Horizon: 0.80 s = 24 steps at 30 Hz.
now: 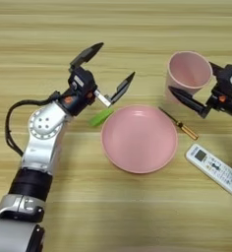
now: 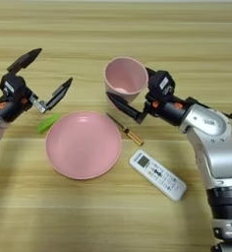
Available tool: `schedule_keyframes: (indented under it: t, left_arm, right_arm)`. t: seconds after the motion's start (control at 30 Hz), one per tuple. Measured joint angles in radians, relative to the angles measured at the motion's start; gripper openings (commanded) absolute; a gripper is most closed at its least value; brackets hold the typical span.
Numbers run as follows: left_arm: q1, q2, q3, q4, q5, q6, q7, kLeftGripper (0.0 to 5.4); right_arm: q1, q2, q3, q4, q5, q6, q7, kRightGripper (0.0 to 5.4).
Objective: Move the objects on the table
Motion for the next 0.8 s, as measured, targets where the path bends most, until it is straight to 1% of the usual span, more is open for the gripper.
schedule_keyframes:
  t: [0.03,0.07,0.1,0.13,0.2,0.23,0.3,0.33,0.37,0.43,0.53,0.6,0.8]
  left_arm:
    - [0.018,0.012,-0.019,-0.056,-0.035,0.045,-0.043,5.40]
    - [0.028,0.031,-0.044,-0.102,-0.047,0.079,-0.088,5.40]
    - [0.033,0.039,-0.056,-0.123,-0.060,0.098,-0.108,5.40]
    - [0.043,0.054,-0.075,-0.157,-0.077,0.130,-0.145,5.40]
    - [0.066,0.084,-0.121,-0.206,-0.097,0.197,-0.219,5.40]
    - [0.074,0.091,-0.135,-0.225,-0.110,0.224,-0.242,5.40]
    - [0.080,0.101,-0.159,-0.243,-0.112,0.256,-0.277,5.40]
    - [0.085,0.114,-0.178,-0.247,-0.112,0.273,-0.307,5.40]
    - [0.093,0.122,-0.192,-0.246,-0.110,0.282,-0.325,5.40]
    - [0.097,0.129,-0.215,-0.240,-0.096,0.290,-0.355,5.40]
    - [0.098,0.139,-0.231,-0.239,-0.077,0.291,-0.376,5.40]
    - [0.098,0.139,-0.235,-0.239,-0.076,0.294,-0.383,5.40]
    - [0.097,0.130,-0.234,-0.239,-0.076,0.296,-0.382,5.40]
  right_arm:
    - [0.005,-0.009,0.005,-0.017,0.011,0.006,0.018,4.43]
    - [0.007,-0.018,0.012,-0.033,0.022,0.017,0.039,4.43]
    - [0.011,-0.020,0.016,-0.045,0.027,0.019,0.050,4.43]
    - [0.018,-0.024,0.018,-0.064,0.043,0.030,0.063,4.43]
    - [0.035,-0.040,0.023,-0.108,0.075,0.058,0.095,4.43]
    - [0.044,-0.049,0.025,-0.130,0.091,0.067,0.104,4.43]
    - [0.054,-0.057,0.026,-0.166,0.112,0.088,0.121,4.43]
    - [0.062,-0.063,0.027,-0.193,0.131,0.103,0.126,4.43]
    - [0.069,-0.066,0.028,-0.211,0.138,0.111,0.131,4.43]
    - [0.079,-0.076,0.028,-0.246,0.176,0.150,0.139,4.43]
    - [0.099,-0.086,0.028,-0.278,0.196,0.174,0.138,4.43]
    - [0.115,-0.087,0.033,-0.302,0.213,0.188,0.138,4.43]
    - [0.154,-0.079,0.079,-0.333,0.215,0.208,0.135,4.43]
